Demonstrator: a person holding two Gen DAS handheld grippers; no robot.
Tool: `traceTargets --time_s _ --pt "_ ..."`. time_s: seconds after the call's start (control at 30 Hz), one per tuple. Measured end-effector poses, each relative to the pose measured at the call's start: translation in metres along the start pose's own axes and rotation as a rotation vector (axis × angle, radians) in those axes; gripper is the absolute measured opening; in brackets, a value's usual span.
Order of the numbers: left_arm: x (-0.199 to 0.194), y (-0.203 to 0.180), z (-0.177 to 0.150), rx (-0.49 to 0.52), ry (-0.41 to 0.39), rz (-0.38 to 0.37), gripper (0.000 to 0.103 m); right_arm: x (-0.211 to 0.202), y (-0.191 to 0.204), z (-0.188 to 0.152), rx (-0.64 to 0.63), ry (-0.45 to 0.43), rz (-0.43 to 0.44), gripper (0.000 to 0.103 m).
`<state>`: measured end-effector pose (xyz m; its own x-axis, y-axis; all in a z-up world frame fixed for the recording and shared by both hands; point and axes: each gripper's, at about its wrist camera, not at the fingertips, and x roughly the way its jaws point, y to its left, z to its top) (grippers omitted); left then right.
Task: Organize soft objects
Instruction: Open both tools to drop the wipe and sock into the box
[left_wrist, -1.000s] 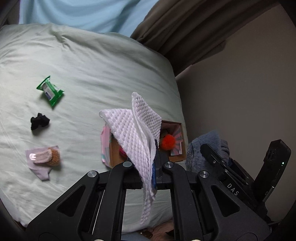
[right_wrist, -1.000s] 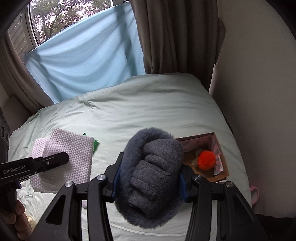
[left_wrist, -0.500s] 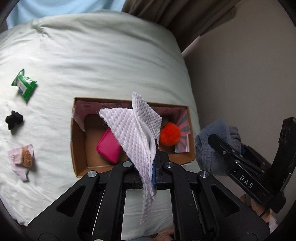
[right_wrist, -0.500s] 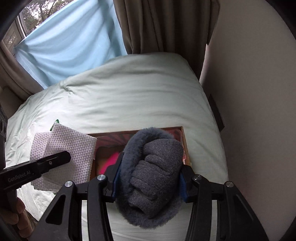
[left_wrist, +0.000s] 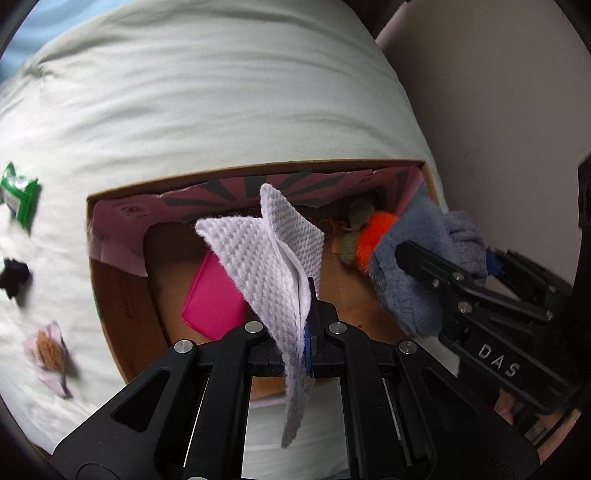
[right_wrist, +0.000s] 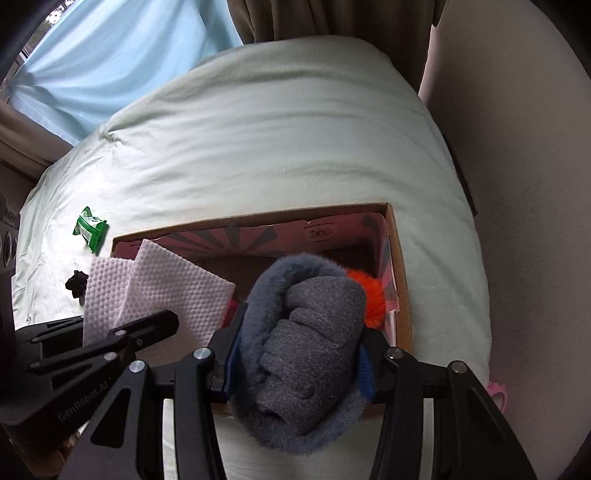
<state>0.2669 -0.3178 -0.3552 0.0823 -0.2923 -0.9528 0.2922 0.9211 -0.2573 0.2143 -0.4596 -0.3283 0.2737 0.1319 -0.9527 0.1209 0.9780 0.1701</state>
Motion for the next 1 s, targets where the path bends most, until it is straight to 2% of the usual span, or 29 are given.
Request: traceTargets --time_s 0.1,0.17,0.2,0.23,0.27,0.3,0.47,0.7,1.0 --pt "0.005 -0.005 0.002 0.049 0.008 0.015 0.005 0.006 -0.002 0.006 0.004 0.014 0.000 0.048" --pt "0.007 -0.007 0.003 0.072 0.018 0.019 0.006 0.010 -0.005 0.009 0.013 0.023 0.004 0.054" --pt "0.007 -0.008 0.003 0.081 0.023 0.024 0.020 0.011 -0.007 0.009 0.018 0.020 0.005 0.062" --pt "0.007 -0.009 0.004 0.090 0.024 0.033 0.060 0.010 -0.008 0.010 0.020 0.012 0.006 0.074" --pt "0.007 -0.009 0.004 0.097 0.021 0.040 0.087 0.008 -0.009 0.010 0.022 -0.001 0.005 0.082" --pt "0.006 -0.007 0.003 0.098 0.013 0.040 0.101 0.008 -0.009 0.011 0.025 -0.011 0.008 0.090" --pt "0.012 0.007 -0.005 0.066 0.034 0.062 0.102 0.007 -0.014 0.008 0.045 -0.015 -0.007 0.090" --pt "0.000 0.010 -0.016 0.040 0.009 0.069 0.102 -0.008 -0.011 0.003 0.043 -0.043 -0.004 0.090" --pt "-0.065 0.014 -0.032 0.040 -0.067 0.071 0.103 -0.052 0.002 -0.010 0.021 -0.110 -0.022 0.090"
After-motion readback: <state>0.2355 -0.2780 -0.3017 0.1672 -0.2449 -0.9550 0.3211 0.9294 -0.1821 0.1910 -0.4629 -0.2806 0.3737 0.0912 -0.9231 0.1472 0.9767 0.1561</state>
